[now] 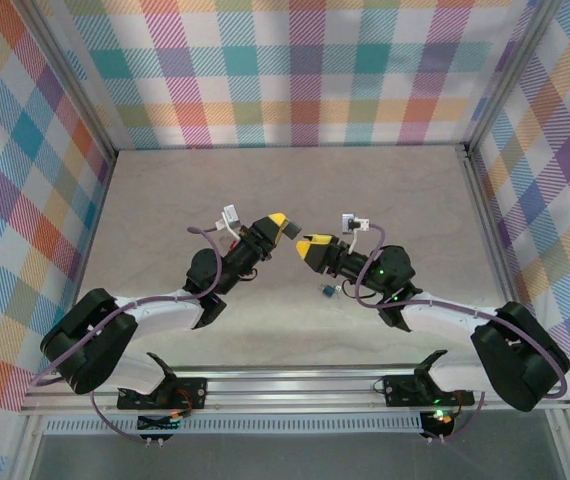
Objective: Lock with the key
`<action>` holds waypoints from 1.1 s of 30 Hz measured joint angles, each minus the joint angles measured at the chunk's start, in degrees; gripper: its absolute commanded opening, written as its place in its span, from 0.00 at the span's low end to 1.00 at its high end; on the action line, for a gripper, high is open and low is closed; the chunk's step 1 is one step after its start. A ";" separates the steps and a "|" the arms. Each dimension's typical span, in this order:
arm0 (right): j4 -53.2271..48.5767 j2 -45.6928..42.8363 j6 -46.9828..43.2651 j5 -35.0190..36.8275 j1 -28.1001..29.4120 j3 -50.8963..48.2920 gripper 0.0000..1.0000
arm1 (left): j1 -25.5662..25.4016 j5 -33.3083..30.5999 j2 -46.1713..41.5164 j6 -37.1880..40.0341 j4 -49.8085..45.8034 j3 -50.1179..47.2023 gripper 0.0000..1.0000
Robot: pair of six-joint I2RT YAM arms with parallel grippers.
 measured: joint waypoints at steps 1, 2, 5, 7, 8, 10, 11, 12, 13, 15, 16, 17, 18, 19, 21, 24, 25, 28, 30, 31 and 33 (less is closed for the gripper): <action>0.11 0.09 0.11 -0.24 0.00 0.02 0.57 | 0.00 0.00 0.00 0.02 0.00 -0.02 0.00; 0.44 0.22 0.20 -0.48 0.00 0.02 0.54 | 0.02 -0.02 0.00 0.00 0.00 -0.04 0.00; 1.36 0.70 0.94 -0.85 0.00 0.07 0.50 | 0.00 -0.02 0.00 0.00 0.00 -0.09 0.00; 1.84 0.92 1.18 -0.90 -0.02 0.07 0.48 | 0.00 -0.02 0.00 0.02 0.00 -0.22 0.00; 2.16 1.05 1.27 -0.90 -0.04 0.11 0.46 | 0.02 -0.02 0.00 0.02 0.02 -0.35 0.00; 2.51 1.20 1.42 -0.90 -0.04 0.22 0.45 | 0.00 -0.02 0.04 0.02 0.00 -0.57 0.00; 2.64 1.25 1.42 -0.87 -0.04 0.24 0.44 | 0.00 -0.02 0.04 0.02 0.00 -0.66 0.00; 2.82 1.29 1.44 -0.87 -0.04 0.24 0.43 | 0.00 -0.02 0.04 0.02 0.00 -0.72 0.00; 3.02 1.36 1.44 -0.85 -0.04 0.24 0.42 | 0.00 -0.02 0.04 0.02 0.00 -0.74 0.00; 3.41 1.46 1.62 -0.85 -0.07 0.24 0.40 | 0.00 -0.02 0.04 0.02 0.02 -0.76 0.00; 3.48 1.51 1.73 -0.87 -0.07 0.24 0.38 | 0.00 -0.02 0.04 0.02 0.00 -0.79 0.00; 3.52 1.60 1.97 -0.90 -0.07 0.24 0.37 | 0.00 -0.04 0.04 0.02 0.00 -0.81 0.00; 3.76 1.75 2.32 -0.87 -0.07 0.24 0.37 | 0.00 -0.02 0.04 0.02 0.00 -0.81 0.00; 3.98 1.92 2.51 -0.90 -0.11 0.24 0.36 | 0.00 -0.04 0.04 0.02 0.02 -0.81 0.00; 4.72 2.40 2.91 -0.90 -0.24 0.24 0.36 | 0.00 -0.04 0.04 0.02 0.00 -0.81 0.00; 5.20 2.82 3.54 -0.90 -0.44 0.24 0.35 | 0.00 -0.07 0.04 0.04 0.00 -0.81 0.00; 5.49 2.97 3.85 -0.90 -0.44 0.24 0.34 | 0.00 -0.07 0.04 0.04 0.00 -0.83 0.00; 6.23 3.30 4.42 -0.87 -0.42 0.24 0.29 | 0.00 -0.07 0.04 0.04 0.00 -0.85 0.00; 6.38 3.37 4.74 -0.90 -0.42 0.24 0.25 | 0.00 -0.07 0.04 0.04 0.02 -0.85 0.00; 6.43 3.37 4.90 -0.90 -0.42 0.24 0.23 | 0.00 -0.09 0.04 0.04 0.02 -0.85 0.00; 6.40 3.39 5.31 -0.87 -0.44 0.24 0.21 | 0.00 -0.11 0.04 0.04 0.04 -0.87 0.00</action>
